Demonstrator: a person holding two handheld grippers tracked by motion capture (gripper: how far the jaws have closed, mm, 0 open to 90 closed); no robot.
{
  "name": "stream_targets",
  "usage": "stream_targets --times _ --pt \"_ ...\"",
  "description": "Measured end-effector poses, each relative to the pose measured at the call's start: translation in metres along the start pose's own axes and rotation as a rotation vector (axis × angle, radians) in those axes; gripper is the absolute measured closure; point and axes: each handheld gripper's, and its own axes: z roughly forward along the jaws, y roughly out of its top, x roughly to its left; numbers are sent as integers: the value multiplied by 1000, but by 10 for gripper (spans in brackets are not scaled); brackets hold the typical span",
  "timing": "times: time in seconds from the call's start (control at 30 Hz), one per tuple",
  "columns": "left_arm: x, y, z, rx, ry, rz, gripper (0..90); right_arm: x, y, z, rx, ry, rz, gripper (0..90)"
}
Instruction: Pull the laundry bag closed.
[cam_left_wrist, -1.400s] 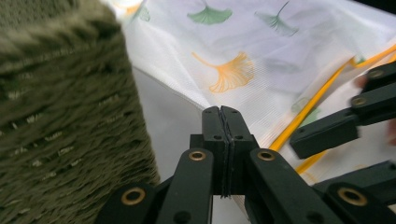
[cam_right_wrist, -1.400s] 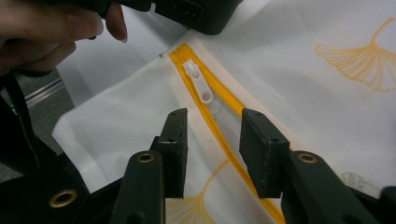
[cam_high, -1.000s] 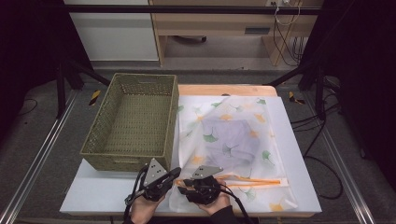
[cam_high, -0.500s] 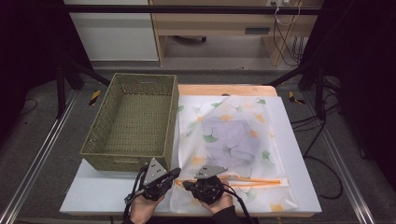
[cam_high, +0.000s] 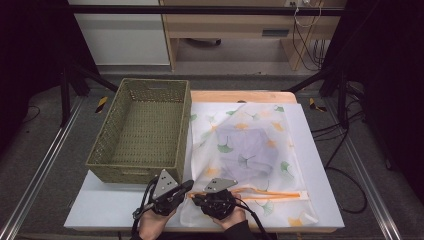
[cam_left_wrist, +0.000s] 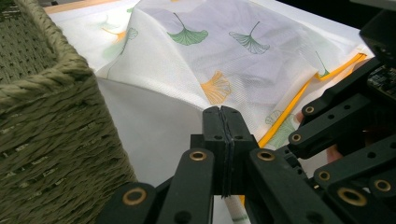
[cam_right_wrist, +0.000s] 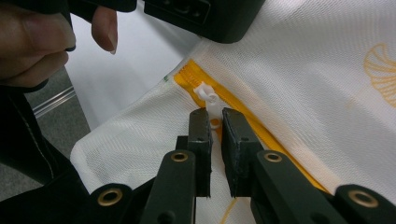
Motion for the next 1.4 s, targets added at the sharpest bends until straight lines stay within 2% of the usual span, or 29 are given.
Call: stream_targets --times 0.07,0.1,0.27,0.53,0.6,0.67,0.77,0.87,0.93,1.07,1.1,1.3,1.4 --pt "0 0 0 1 1 1 889 0 0 -1 1 -5 -4 823" --pt "0 0 0 3 2 3 889 -1 -1 -2 -1 -8 -5 874" --pt "0 -1 1 3 -2 2 889 -3 -2 -6 -9 -11 9 885" --pt "2 -3 4 24 -10 -5 887 0 -3 -3 8 -30 -13 895" --pt "2 -3 4 25 -3 1 887 0 -5 -4 13 -15 -16 887" --pt "2 -3 4 26 1 2 887 -1 -5 -5 31 -2 -8 772" --pt "4 -3 4 26 5 -2 887 -2 -5 -7 65 -27 -18 630" --pt "5 -3 5 27 0 -5 887 -1 -6 -3 95 -53 -33 602" --pt "3 -4 6 28 -5 -1 887 0 -6 2 111 -59 -45 659" --pt "3 -5 9 52 -3 0 887 0 -7 4 109 -63 -45 856" --pt "4 -6 10 58 1 0 886 -1 -7 4 110 -59 -44 874" --pt "15 -18 24 143 6 -43 857 -2 -8 3 98 -47 -42 882" --pt "19 -23 31 184 24 -51 727 -2 -8 2 109 -42 -45 881"
